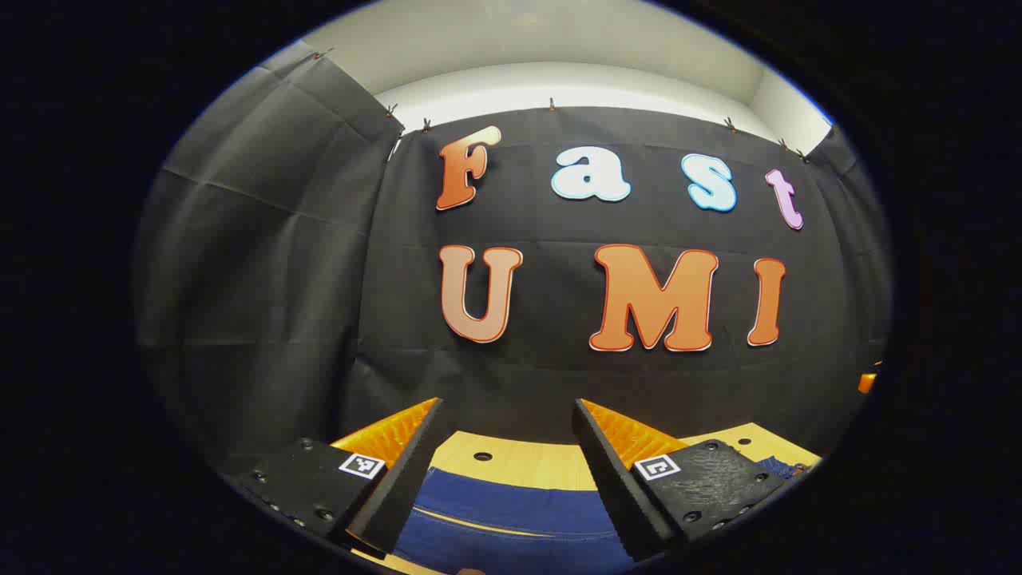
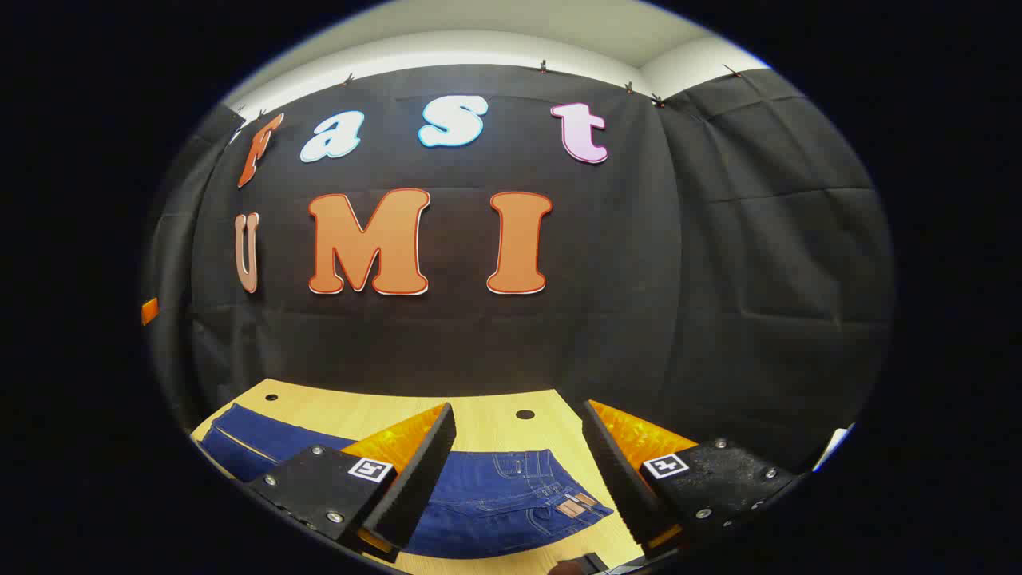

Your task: Grasp the waist and the cuffs of the jeans and fold them to make the two legs overlap; first hold the waist and fold one-third of the jeans toward the cuffs, then hold the cuffs and fold the remaining one-third in the same direction to finish folding.

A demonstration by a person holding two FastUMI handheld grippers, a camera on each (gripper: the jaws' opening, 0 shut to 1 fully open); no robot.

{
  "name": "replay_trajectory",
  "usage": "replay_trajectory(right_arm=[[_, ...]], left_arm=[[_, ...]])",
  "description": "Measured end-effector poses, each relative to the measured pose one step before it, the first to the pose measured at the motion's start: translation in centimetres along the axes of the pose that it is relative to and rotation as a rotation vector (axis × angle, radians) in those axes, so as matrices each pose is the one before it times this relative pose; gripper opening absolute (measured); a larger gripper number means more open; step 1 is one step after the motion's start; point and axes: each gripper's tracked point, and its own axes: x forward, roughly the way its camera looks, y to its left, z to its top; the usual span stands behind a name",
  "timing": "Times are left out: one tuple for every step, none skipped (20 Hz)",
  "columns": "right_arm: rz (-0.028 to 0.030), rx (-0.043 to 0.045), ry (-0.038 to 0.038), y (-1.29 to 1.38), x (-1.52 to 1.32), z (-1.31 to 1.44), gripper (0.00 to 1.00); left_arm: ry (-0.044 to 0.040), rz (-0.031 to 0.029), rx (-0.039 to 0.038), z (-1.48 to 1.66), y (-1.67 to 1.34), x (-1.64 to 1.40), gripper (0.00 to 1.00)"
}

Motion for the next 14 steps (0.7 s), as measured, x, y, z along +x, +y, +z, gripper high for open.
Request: replay_trajectory(right_arm=[[0.00668, -0.00108, -0.002, 0.201, 0.121, 0.171, 0.98], [0.00464, -0.00243, -0.00096, 0.184, 0.085, 0.117, 0.98], [0.00525, -0.00286, -0.00167, 0.213, 0.118, 0.082, 0.98], [0.00646, -0.00262, -0.00228, 0.235, 0.09, 0.051, 0.98], [0.0074, -0.00191, 0.00004, 0.311, 0.071, 0.024, 0.98], [0.00608, -0.00053, 0.0012, 0.221, -0.044, 0.012, 0.98], [0.00484, -0.00297, -0.00128, 0.23, 0.151, -0.057, 0.98], [0.00286, -0.00358, -0.00208, 0.241, 0.013, 0.063, 0.98], [0.00559, -0.00293, -0.00179, 0.208, -0.126, 0.007, 0.98], [0.00684, -0.00111, 0.00085, 0.298, -0.06, -0.04, 0.98], [0.00896, -0.00128, 0.00254, 0.244, -0.063, -0.088, 0.98], [0.00648, -0.00159, 0.00142, 0.15, -0.118, 0.02, 0.98], [0.00605, -0.00355, -0.00007, 0.075, -0.125, -0.08, 1.0], [0.00265, -0.00394, -0.00151, 0.097, -0.072, 0.1, 1.0]], left_arm=[[-0.0047, 0.0019, 0.00602, 0.153, -0.042, 0.04, 0.96], [-0.00236, -0.00052, 0.00461, 0.235, 0.099, -0.169, 0.96], [-0.00085, -0.00144, 0.00496, -0.09, -0.083, -0.256, 0.96], [-0.00099, 0.00078, 0.00556, 0.012, 0.074, -0.104, 0.96], [-0.00127, 0.00163, 0.00528, -0.015, 0.155, -0.261, 0.96], [0.00079, 0.00342, 0.00322, 0.032, 0.181, -0.154, 0.96], [0.00358, 0.00119, 0.00122, -0.215, 0.047, -0.152, 0.96], [0.00271, 0.00251, -0.00218, -0.015, 0.178, -0.145, 0.97], [0.00214, 0.00361, -0.00332, -0.092, 0.159, -0.227, 0.97], [-0.0007, 0.01113, -0.00418, 0.048, 0.332, -0.164, 0.96], [-0.00205, 0.00408, -0.00281, 0.055, 0.254, -0.213, 0.96], [0.00007, 0.00315, -0.00137, 0.009, 0.209, -0.177, 0.96], [0.00375, 0.00254, -0.00049, -0.221, 0.187, -0.246, 0.96], [0.00312, 0.00092, -0.0014, -0.123, 0.138, -0.281, 0.96]])
